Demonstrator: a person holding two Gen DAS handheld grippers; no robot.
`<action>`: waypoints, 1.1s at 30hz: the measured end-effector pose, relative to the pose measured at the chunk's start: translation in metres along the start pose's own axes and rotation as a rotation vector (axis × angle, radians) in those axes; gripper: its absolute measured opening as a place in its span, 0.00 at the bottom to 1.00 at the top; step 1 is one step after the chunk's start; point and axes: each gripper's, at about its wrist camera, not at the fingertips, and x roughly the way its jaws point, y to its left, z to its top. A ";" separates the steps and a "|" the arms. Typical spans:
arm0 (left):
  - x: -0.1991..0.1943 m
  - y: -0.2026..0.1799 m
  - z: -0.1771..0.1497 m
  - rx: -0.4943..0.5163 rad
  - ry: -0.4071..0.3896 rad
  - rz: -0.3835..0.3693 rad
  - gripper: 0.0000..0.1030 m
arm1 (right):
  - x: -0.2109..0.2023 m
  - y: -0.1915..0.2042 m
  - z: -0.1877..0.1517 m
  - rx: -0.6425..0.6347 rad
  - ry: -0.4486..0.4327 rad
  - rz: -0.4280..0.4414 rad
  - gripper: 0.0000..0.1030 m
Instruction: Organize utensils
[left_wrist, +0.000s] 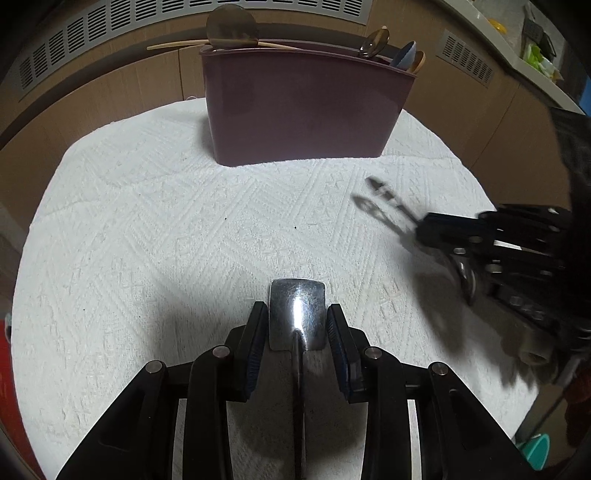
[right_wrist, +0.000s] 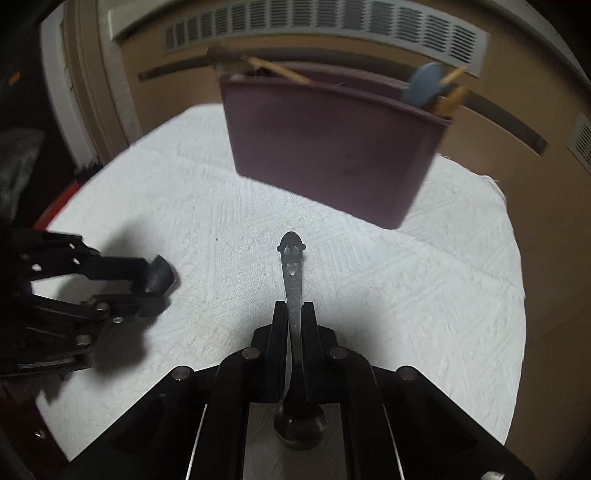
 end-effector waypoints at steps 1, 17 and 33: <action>-0.001 0.000 0.000 -0.013 -0.012 -0.003 0.31 | -0.007 -0.003 -0.001 0.025 -0.017 0.008 0.06; -0.067 -0.008 0.006 -0.022 -0.206 -0.081 0.01 | -0.079 -0.010 -0.011 0.156 -0.218 0.052 0.02; -0.029 0.012 -0.004 -0.113 -0.067 -0.181 0.13 | -0.024 -0.003 -0.066 0.078 0.023 0.049 0.33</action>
